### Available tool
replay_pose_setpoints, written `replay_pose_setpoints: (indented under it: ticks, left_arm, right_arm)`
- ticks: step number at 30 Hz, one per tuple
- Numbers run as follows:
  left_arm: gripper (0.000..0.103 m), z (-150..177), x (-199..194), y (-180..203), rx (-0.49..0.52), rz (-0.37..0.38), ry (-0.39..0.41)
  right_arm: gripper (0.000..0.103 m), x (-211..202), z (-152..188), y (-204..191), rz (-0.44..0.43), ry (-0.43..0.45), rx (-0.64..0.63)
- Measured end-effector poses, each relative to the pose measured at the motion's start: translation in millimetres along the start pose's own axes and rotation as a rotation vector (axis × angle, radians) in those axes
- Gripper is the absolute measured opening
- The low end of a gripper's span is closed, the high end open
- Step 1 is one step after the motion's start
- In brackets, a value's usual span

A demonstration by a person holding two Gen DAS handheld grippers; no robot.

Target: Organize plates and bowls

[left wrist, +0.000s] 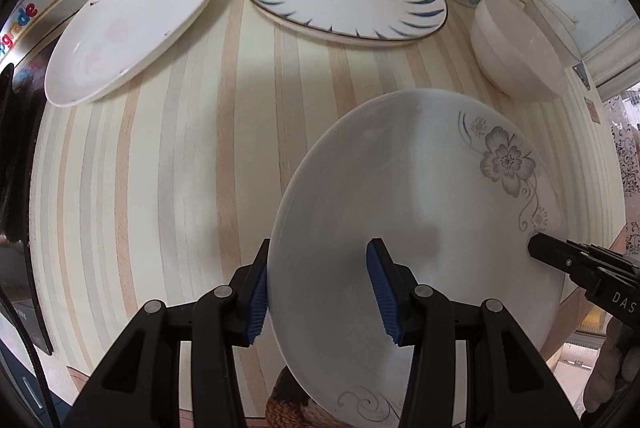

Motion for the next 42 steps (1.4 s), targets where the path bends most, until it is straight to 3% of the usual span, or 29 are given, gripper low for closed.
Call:
replay_pose_setpoints:
  ticks: [5,9,11,13,16,22,29,34,35,36,37,42]
  left_arm:
    - [0.042,-7.0,-2.2,5.0,0.014,-0.023,0.009]
    - [0.042,-17.1,-34.4,-14.0,-0.045,-0.02,0.04]
    - [0.043,-26.6,-58.5,-35.4,-0.114,-0.019,0.078]
    - [0.043,-36.1,-78.2,-57.4,-0.191,-0.014,0.114]
    - [0.043,-59.8,-95.0,-100.8,-0.314,-0.02,0.161]
    - [0.043,-93.2,-65.6,-168.3,-0.47,-0.071,0.141]
    - [0.043,-115.8,-20.4,-206.1,-0.523,-0.127,0.097]
    - [0.043,-127.1,0.5,-219.5,-0.551,-0.085,0.078]
    - [0.043,-129.9,3.5,-222.4,-0.555,-0.071,0.081]
    - [0.033,-131.9,5.5,-225.1,-0.559,-0.061,0.086]
    - [0.032,-133.7,6.7,-226.8,-0.557,-0.053,0.096]
    - [0.029,-135.9,6.7,-230.5,-0.537,-0.051,0.135]
  right_arm:
    - [0.02,2.7,-0.6,3.1,-0.018,-0.038,0.023]
    - [0.022,-30.0,-9.9,12.4,0.013,-0.012,0.05]
    - [0.027,-61.8,-23.0,3.4,-0.008,0.035,0.05]
    - [0.047,-82.4,-38.5,-14.9,-0.042,0.075,0.031]
    - [0.052,-91.1,-76.5,-66.7,-0.116,0.104,-0.054]
    - [0.052,-20.3,-165.8,-169.5,-0.165,0.072,-0.226]
    - [0.052,82.2,-250.5,-240.4,-0.09,0.014,-0.389]
    - [0.048,131.1,-284.0,-248.7,-0.067,-0.017,-0.393]
    - [0.044,140.2,-290.7,-249.2,-0.071,-0.023,-0.383]
    - [0.034,144.7,-292.5,-247.8,-0.077,-0.026,-0.372]
    - [0.022,152.2,-296.1,-246.1,-0.08,-0.037,-0.353]
    - [0.016,163.7,-303.5,-240.6,-0.166,-0.045,-0.295]
Point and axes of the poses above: each gripper's, at about its wrist camera, not at the fingertips, and x roughly the way its jaws point, y to its right, z to its underside, the point moved 5 cm from there along x, roughly the way its jaws point, and after that the axes turned 6 degrees about -x, right-handed, at the moved point
